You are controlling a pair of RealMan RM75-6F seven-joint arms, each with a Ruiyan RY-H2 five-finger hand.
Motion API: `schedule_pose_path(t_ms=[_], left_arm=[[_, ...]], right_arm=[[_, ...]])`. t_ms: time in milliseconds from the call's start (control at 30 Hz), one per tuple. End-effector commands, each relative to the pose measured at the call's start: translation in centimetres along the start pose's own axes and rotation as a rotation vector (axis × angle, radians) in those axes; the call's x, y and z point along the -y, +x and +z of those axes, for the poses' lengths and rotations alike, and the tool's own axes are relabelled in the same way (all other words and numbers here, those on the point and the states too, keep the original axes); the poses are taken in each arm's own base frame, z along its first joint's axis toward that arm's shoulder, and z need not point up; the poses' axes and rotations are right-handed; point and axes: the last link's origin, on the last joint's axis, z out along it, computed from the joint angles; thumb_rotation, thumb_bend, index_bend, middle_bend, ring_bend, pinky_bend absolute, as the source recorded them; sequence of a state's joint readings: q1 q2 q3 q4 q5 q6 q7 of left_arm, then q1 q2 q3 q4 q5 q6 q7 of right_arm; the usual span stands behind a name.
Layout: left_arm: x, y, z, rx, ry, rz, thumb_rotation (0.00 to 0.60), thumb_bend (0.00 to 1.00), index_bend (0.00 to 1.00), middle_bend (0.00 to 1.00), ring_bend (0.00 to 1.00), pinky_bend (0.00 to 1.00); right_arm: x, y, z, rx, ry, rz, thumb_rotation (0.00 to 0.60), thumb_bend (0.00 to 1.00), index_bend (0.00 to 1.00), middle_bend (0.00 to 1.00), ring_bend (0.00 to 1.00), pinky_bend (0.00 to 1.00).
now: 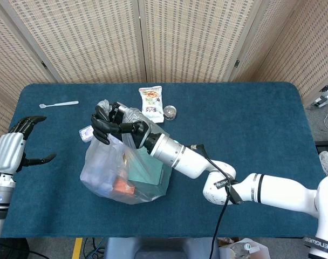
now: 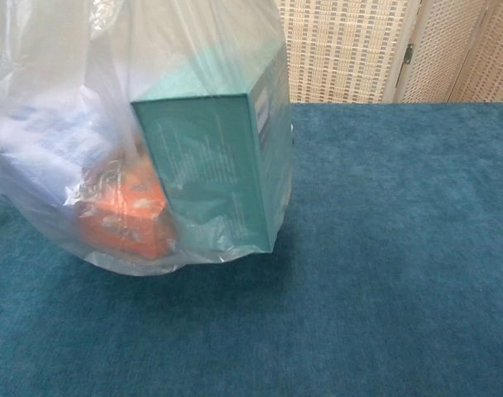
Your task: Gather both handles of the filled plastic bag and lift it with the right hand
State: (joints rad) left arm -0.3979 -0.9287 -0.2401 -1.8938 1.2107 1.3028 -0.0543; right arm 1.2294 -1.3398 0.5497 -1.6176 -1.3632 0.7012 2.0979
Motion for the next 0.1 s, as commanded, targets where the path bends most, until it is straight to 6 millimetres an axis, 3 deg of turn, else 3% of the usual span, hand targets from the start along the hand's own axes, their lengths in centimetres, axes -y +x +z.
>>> schedule_pose_path(t_ms=[33, 100], left_arm=[[1.9, -1.74, -1.46, 0.034, 0.048, 0.049, 0.6, 0.0, 0.18, 0.16, 0.11, 0.16], [2.65, -2.6, -2.3, 0.046, 0.065, 0.066, 0.6, 0.0, 0.18, 0.16, 0.11, 0.16]], right_arm=[[0.11, -0.05, -0.08, 0.0, 0.002, -0.001, 0.6, 0.31, 0.74, 0.78, 0.72, 0.78], [0.17, -0.07, -0.12, -0.001, 0.004, -0.002, 0.6, 0.31, 0.74, 0.78, 0.72, 0.78]])
